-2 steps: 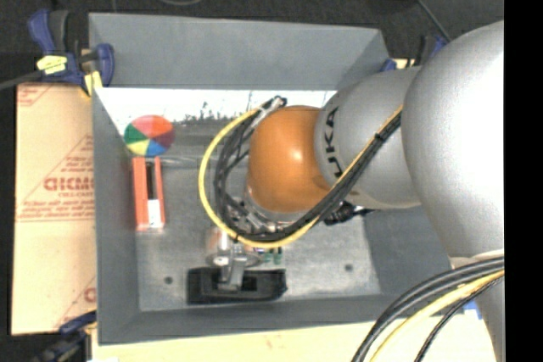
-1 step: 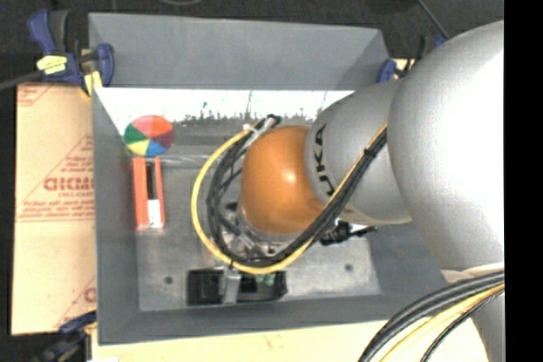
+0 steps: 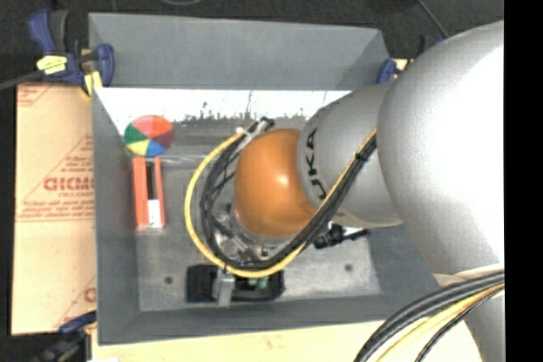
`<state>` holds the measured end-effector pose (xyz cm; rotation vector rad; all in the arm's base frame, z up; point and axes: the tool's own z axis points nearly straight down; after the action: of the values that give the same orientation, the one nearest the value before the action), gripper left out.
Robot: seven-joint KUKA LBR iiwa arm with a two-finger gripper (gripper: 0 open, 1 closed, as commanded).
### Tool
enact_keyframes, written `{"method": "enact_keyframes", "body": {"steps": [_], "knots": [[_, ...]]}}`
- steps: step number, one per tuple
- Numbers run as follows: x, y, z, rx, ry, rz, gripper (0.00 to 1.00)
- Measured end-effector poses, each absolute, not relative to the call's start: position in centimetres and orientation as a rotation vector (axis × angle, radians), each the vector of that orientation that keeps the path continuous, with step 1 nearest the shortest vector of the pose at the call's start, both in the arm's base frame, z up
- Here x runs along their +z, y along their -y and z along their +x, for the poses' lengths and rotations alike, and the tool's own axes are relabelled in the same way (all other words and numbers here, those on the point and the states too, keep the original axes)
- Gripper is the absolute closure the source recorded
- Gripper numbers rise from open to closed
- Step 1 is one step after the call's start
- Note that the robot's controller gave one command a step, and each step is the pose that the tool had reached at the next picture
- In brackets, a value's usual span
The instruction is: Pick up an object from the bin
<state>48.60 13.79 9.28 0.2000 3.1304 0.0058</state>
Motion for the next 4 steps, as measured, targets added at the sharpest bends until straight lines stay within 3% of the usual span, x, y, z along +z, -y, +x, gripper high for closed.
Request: {"method": "enact_keyframes", "body": {"steps": [1,2,3,4], "knots": [[9.6,-13.6,48.6,0.008,-3.128,0.213,1.00],[9.6,-13.6,48.6,0.008,-3.128,0.214,1.00],[12.2,-13.9,48.1,-0.001,-3.130,0.305,1.00],[13.5,-15.7,48.9,0.005,-3.115,0.363,1.00]]}}
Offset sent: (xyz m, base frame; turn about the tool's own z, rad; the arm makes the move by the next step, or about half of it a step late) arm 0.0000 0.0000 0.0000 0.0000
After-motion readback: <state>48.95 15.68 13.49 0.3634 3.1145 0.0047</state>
